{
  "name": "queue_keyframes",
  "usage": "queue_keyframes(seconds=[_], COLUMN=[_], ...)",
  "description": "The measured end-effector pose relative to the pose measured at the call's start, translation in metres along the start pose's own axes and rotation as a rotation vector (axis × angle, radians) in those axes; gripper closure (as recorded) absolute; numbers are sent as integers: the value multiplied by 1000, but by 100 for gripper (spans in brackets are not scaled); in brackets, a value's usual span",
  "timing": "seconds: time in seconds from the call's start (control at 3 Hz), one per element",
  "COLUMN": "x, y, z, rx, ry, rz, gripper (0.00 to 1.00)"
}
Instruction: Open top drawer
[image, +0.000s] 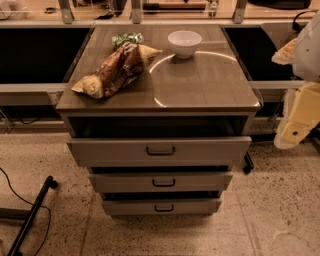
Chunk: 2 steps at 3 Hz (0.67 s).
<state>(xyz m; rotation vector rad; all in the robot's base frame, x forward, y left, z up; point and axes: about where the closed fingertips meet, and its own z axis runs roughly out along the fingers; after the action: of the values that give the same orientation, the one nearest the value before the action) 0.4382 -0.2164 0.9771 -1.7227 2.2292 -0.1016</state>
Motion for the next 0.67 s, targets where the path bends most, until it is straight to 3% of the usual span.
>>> queue_keyframes(seconds=[0.33,0.67], x=[0,-6], y=[0,7], z=[0,23], rx=[0,-29], ry=[0,-34], rz=[0,-25], gripper=[0,0])
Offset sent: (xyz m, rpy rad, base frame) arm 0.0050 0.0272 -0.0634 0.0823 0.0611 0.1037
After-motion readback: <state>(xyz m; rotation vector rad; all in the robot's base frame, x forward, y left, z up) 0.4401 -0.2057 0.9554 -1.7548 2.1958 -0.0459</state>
